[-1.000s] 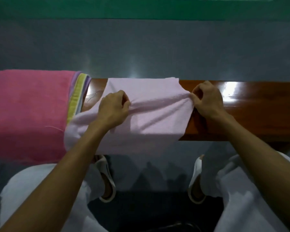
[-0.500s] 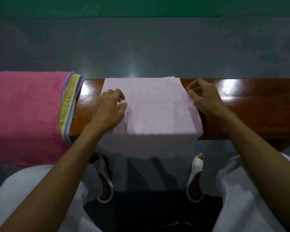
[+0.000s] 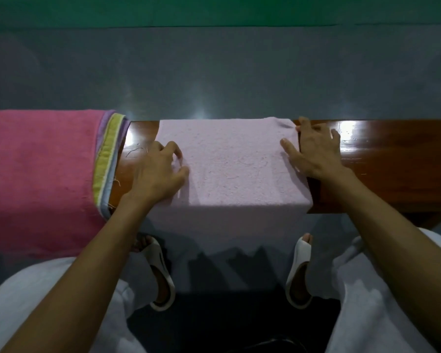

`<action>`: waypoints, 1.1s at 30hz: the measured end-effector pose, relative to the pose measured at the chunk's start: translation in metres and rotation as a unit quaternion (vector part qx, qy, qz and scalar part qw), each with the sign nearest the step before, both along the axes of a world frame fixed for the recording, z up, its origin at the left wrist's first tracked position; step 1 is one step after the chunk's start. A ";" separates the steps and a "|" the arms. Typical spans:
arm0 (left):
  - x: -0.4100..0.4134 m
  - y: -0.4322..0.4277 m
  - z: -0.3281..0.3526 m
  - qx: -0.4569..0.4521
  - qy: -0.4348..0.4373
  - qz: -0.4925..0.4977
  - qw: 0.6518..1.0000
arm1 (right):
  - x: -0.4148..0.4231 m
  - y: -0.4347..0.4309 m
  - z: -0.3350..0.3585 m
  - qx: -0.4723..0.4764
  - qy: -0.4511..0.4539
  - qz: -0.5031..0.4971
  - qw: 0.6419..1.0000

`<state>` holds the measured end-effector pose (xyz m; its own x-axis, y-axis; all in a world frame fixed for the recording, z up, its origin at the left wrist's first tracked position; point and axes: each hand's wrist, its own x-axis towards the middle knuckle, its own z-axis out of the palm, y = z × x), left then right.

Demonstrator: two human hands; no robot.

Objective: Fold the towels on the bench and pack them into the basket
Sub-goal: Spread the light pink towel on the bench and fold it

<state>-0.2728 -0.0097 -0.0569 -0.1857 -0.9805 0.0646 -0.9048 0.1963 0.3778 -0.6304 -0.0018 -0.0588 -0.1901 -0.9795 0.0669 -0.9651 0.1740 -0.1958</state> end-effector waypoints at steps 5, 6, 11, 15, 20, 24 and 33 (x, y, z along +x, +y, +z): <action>-0.001 0.000 0.004 0.045 0.068 -0.014 0.997 | 0.006 0.007 -0.001 -0.017 -0.013 0.003 1.000; -0.001 0.000 0.005 0.046 0.087 -0.009 0.995 | 0.010 0.010 -0.001 -0.026 -0.019 0.015 0.999; 0.005 -0.001 0.003 -0.033 0.079 0.078 0.993 | 0.022 0.022 -0.005 -0.046 -0.003 0.017 0.999; 0.021 -0.004 -0.004 -0.045 0.039 0.154 0.986 | 0.025 0.031 -0.007 -0.086 -0.036 -0.076 0.993; 0.027 -0.006 -0.005 -0.039 0.041 0.166 0.985 | 0.022 0.029 -0.002 -0.025 -0.087 -0.091 0.992; 0.017 -0.001 -0.002 -0.030 0.085 0.129 0.988 | 0.020 0.027 0.005 -0.036 -0.112 -0.072 0.990; 0.021 -0.005 0.006 0.091 0.301 0.143 0.938 | -0.005 0.040 0.032 -0.060 -0.440 -0.110 0.889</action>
